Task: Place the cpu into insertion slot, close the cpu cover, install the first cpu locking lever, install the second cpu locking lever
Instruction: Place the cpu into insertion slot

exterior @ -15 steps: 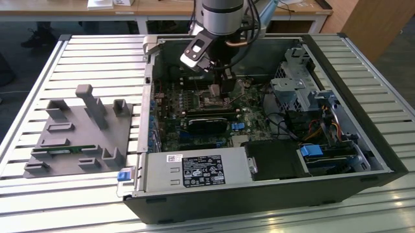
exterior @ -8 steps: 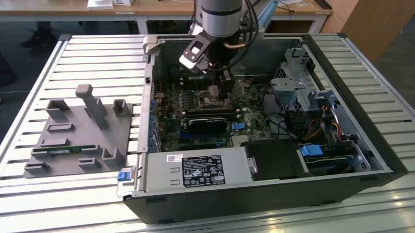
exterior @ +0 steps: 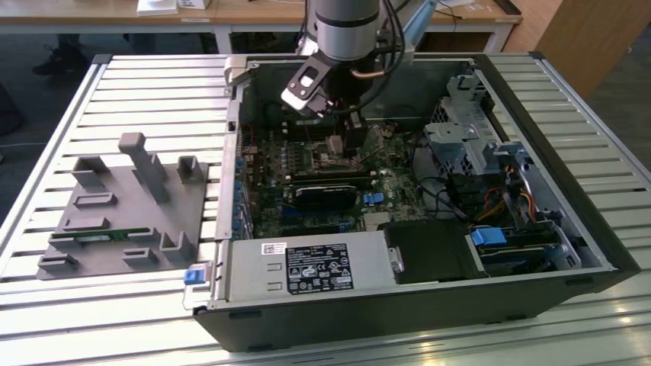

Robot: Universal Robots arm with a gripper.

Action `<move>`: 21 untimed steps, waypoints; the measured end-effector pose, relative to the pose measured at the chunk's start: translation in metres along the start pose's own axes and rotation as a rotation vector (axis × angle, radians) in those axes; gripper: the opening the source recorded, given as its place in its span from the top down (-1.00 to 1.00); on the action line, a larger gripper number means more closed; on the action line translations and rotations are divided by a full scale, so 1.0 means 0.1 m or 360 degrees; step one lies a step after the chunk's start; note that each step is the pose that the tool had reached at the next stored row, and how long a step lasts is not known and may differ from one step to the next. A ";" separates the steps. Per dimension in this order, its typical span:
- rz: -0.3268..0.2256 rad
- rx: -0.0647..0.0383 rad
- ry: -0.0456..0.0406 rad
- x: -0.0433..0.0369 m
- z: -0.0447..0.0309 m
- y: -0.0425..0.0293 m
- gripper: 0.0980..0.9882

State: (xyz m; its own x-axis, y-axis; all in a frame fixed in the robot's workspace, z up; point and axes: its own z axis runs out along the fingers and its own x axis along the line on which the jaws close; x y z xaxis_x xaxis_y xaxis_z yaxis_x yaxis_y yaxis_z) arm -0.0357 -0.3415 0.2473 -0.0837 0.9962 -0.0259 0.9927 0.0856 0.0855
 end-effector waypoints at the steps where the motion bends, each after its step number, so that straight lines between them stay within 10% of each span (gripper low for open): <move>1: 0.0000 0.0000 0.0000 0.000 0.005 0.000 0.01; 21: 0.0015 0.0000 -0.0001 0.097 0.137 -0.021 0.01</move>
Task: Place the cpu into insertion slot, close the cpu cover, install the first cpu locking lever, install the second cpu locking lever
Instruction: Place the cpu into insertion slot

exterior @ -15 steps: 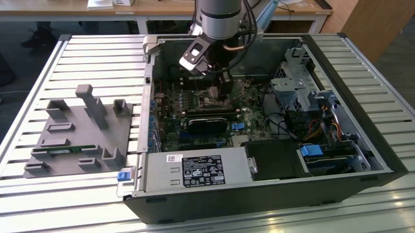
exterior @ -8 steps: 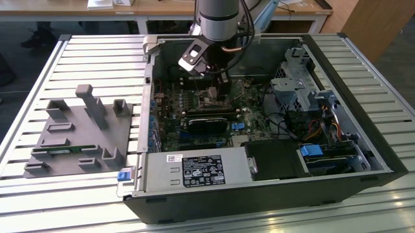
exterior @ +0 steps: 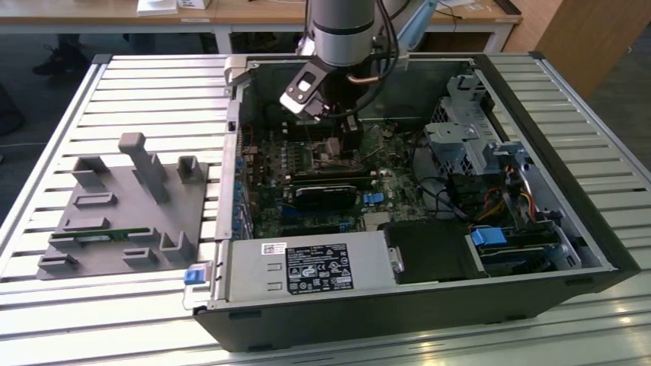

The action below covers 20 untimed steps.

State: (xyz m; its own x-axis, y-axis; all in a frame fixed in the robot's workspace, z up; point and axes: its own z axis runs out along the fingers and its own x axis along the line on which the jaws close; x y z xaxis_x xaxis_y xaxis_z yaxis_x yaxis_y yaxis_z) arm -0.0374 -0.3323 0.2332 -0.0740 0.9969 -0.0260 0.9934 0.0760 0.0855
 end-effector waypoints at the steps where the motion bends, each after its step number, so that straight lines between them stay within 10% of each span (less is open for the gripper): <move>1: 0.0000 0.0000 0.0000 0.001 0.004 -0.001 0.01; 20: 0.0037 0.0002 -0.0004 0.139 0.180 -0.064 0.01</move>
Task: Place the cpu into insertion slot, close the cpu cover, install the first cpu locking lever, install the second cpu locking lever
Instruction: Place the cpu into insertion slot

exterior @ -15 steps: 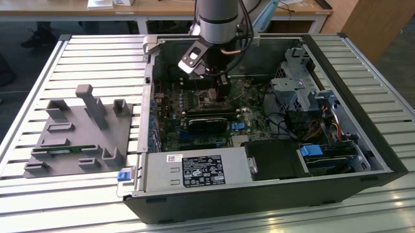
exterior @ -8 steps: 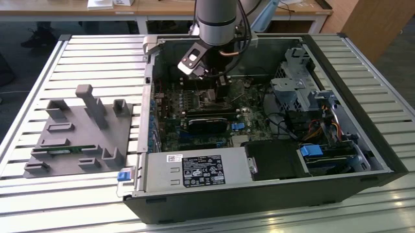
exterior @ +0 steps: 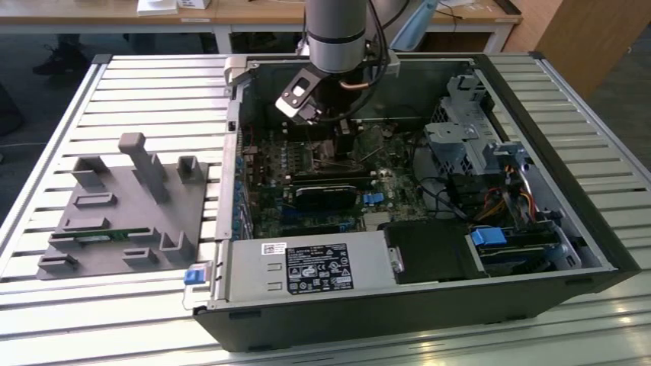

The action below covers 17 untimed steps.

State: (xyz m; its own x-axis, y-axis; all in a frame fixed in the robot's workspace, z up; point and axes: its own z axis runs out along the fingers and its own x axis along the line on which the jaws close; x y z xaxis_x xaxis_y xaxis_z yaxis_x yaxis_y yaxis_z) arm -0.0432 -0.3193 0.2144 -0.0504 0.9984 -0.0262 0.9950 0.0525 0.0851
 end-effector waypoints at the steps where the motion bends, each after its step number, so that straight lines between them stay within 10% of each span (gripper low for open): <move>1: 0.0008 0.0000 -0.0001 0.007 0.009 -0.002 0.01; 17: 0.0042 0.0001 -0.0004 0.058 0.133 -0.022 0.01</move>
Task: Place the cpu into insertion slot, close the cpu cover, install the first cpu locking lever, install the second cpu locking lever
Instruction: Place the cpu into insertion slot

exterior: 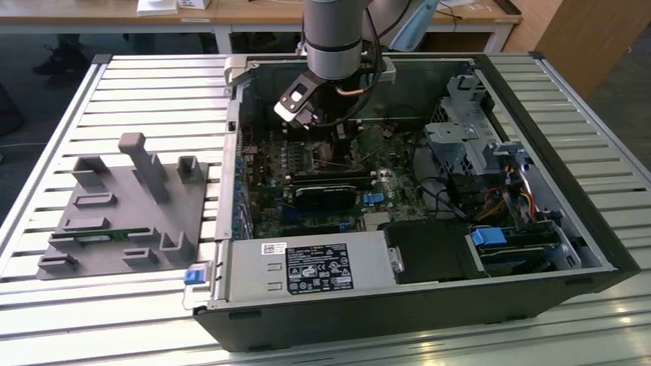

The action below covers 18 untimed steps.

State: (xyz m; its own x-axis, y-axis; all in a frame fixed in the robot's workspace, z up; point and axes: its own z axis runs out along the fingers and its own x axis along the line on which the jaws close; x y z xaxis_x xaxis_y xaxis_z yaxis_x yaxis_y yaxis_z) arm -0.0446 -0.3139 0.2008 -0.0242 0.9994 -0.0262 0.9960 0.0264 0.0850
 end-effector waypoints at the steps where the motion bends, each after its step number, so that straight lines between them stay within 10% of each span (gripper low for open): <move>1: 0.0000 0.0000 0.0000 0.000 0.006 -0.001 0.01; 18: 0.0017 0.0001 -0.0002 0.001 0.071 -0.007 0.01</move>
State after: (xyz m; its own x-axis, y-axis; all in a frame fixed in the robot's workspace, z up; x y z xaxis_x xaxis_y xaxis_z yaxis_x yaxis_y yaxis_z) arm -0.0447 -0.3140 0.1937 -0.0133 0.9996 -0.0264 0.9963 0.0155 0.0848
